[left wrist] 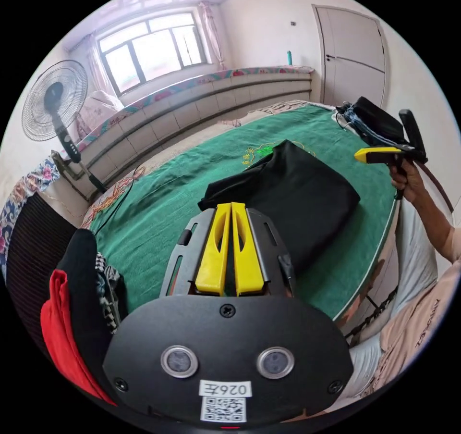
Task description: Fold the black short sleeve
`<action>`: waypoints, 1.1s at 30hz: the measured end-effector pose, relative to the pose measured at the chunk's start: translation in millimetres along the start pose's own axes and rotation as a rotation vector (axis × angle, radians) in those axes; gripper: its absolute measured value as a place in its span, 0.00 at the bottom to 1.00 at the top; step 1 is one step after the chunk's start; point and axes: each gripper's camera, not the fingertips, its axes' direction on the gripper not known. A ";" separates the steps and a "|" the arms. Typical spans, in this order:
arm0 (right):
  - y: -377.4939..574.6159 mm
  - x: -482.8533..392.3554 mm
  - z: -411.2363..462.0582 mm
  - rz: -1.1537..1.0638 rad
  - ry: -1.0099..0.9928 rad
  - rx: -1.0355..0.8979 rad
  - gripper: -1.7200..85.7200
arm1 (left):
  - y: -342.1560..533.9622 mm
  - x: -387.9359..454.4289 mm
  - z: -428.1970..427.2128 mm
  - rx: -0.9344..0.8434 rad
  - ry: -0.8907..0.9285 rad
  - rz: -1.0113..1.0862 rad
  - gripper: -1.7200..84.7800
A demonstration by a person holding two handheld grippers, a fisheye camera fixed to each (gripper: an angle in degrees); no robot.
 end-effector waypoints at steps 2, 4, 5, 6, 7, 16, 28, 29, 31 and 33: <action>-21.2 -2.0 44.4 -0.017 0.024 -0.018 0.01 | -7.5 2.6 23.3 -0.012 -0.007 -0.012 0.01; -35.7 2.7 83.2 -0.025 0.043 -0.050 0.01 | -10.7 4.6 51.2 -0.017 -0.060 0.004 0.01; -44.2 10.2 111.2 -0.024 0.055 -0.079 0.01 | -10.8 4.7 59.4 -0.034 -0.085 0.015 0.01; -47.6 15.1 126.0 -0.025 0.066 -0.097 0.01 | -9.1 3.7 79.3 -0.098 -0.143 0.039 0.01; -52.3 29.0 158.6 -0.017 0.115 -0.154 0.01 | -3.0 0.9 103.2 -0.185 -0.178 0.067 0.01; 28.2 64.3 166.2 0.174 0.222 -0.091 0.01 | 75.2 -60.7 25.7 0.058 -0.015 -0.199 0.01; 271.0 -291.3 -182.6 -0.337 0.402 0.918 0.07 | 265.0 22.1 -284.7 1.094 -0.013 -0.089 0.03; 290.0 -317.0 -194.3 -0.372 0.409 0.998 0.08 | 273.0 26.4 -292.2 1.137 -0.001 -0.082 0.03; 300.9 -348.0 -208.3 -0.440 0.375 0.989 0.03 | 291.7 38.3 -313.6 1.208 0.028 -0.016 0.04; 294.0 -370.5 -219.6 -0.458 0.346 0.882 0.02 | 292.5 43.1 -319.2 1.151 -0.022 0.040 0.02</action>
